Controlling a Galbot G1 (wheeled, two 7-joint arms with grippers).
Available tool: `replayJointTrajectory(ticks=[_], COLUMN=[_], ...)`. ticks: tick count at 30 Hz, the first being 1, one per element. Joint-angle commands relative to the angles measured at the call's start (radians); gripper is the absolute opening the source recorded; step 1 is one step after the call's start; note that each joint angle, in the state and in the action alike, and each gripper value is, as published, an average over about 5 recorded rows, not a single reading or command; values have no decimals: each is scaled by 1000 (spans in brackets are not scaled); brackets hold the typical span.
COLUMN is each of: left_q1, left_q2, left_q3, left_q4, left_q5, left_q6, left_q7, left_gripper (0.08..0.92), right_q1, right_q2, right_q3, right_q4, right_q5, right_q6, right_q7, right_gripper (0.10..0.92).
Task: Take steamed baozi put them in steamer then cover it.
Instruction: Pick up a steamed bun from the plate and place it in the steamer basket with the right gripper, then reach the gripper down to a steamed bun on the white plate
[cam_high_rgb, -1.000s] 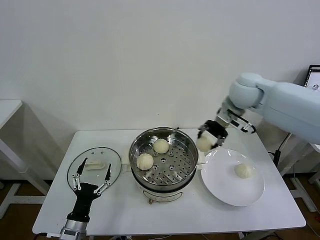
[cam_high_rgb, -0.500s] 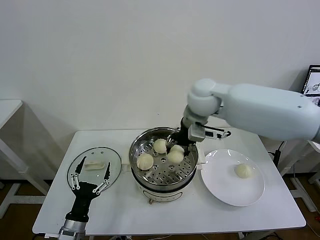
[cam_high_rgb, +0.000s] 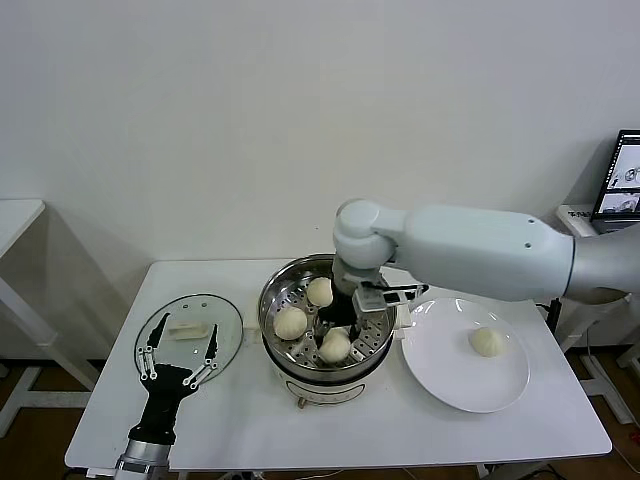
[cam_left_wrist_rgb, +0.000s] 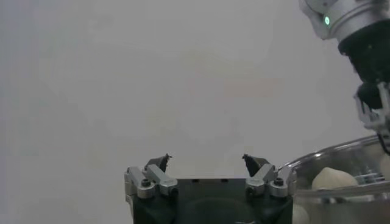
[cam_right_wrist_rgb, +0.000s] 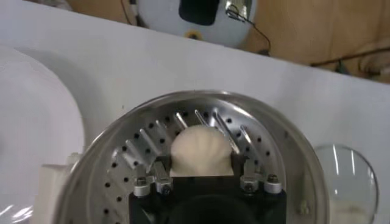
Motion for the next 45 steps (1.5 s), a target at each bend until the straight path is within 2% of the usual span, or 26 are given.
replayJointTrajectory(ticks=[1, 6, 10, 14, 19, 23, 26, 34, 45], left_q1=[-1, -4, -8, -11, -16, -17, -16, -18, -16], left_q2=[1, 2, 0, 0, 0, 3, 4, 7, 8], left_q3=[-2, -4, -6, -6, 1, 6, 9, 18, 13], left_q4=[2, 2, 7, 16, 11, 4, 1, 5, 1], left_q5=[-1, -4, -3, 2, 2, 2, 4, 5, 2], left_q6=[-1, -1, 8, 14, 17, 19, 19, 16, 27], left_q7=[0, 0, -2, -1, 0, 1, 1, 1, 6], left_gripper=[823, 823, 823, 823, 823, 823, 823, 823, 823], right_q1=[-49, -38, -2, 67, 117, 145, 132, -9, -246], right_q2=[33, 27, -2, -50, -148, -261, -355, -519, -571], right_q3=[0, 12, 60, 136, 236, 222, 203, 157, 197], right_q4=[-5, 6, 35, 37, -84, -221, -323, -493, -526], right_q5=[-57, -51, 21, 118, 220, 386, 444, 442, 340], right_q6=[31, -24, -151, -264, -373, -584, -709, -783, -779], right_q7=[-11, -15, -61, -137, -158, -155, -151, -124, -57], right_gripper=[675, 743, 813, 822, 823, 823, 823, 823, 823])
